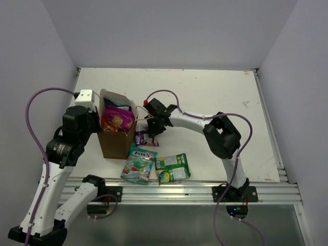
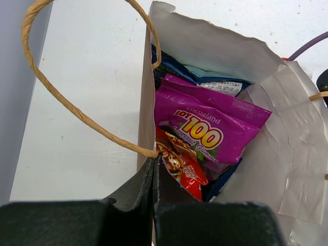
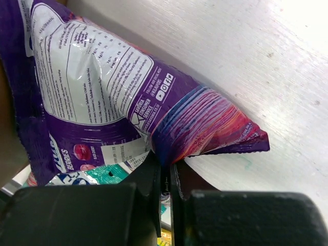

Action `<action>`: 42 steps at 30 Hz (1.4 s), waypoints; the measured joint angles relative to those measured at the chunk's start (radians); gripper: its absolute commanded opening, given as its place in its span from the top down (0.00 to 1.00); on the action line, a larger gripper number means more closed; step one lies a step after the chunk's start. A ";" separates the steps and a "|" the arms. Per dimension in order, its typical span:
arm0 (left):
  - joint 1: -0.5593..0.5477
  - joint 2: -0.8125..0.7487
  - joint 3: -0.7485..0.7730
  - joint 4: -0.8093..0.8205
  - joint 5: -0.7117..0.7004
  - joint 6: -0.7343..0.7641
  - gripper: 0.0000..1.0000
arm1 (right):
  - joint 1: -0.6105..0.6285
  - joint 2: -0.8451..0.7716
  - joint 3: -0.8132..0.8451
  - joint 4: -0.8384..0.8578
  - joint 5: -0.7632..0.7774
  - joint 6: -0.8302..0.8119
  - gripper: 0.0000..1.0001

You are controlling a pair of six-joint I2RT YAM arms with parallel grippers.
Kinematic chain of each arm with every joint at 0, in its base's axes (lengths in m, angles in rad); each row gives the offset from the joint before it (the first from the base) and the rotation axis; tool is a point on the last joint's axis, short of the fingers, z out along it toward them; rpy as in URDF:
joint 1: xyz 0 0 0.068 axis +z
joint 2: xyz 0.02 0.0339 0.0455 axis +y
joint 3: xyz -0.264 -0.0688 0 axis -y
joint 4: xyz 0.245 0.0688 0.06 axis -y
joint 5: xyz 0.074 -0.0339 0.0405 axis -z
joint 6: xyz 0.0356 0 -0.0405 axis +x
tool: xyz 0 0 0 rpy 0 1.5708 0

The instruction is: Place the snacks into the paper bag

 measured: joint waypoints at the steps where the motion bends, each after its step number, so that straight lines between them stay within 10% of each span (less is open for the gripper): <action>1: 0.000 0.000 0.000 0.000 -0.002 0.000 1.00 | 0.002 -0.004 -0.003 -0.003 0.015 0.000 1.00; 9: 0.000 0.000 0.000 0.000 -0.007 0.000 1.00 | -0.032 -0.219 0.011 -0.303 0.359 -0.071 1.00; 20: -0.001 -0.004 0.000 0.000 -0.006 0.000 1.00 | 0.027 -0.169 0.982 -0.399 0.441 -0.186 1.00; 31: -0.001 -0.004 0.000 0.000 -0.006 0.000 1.00 | 0.236 0.085 0.898 -0.433 0.276 -0.182 1.00; 35: 0.000 -0.004 0.000 0.000 -0.004 0.000 1.00 | 0.255 0.119 0.896 -0.476 0.270 -0.177 0.16; 42: -0.001 -0.005 0.000 -0.001 0.002 0.000 1.00 | 0.248 -0.083 0.865 -0.494 0.386 -0.198 0.09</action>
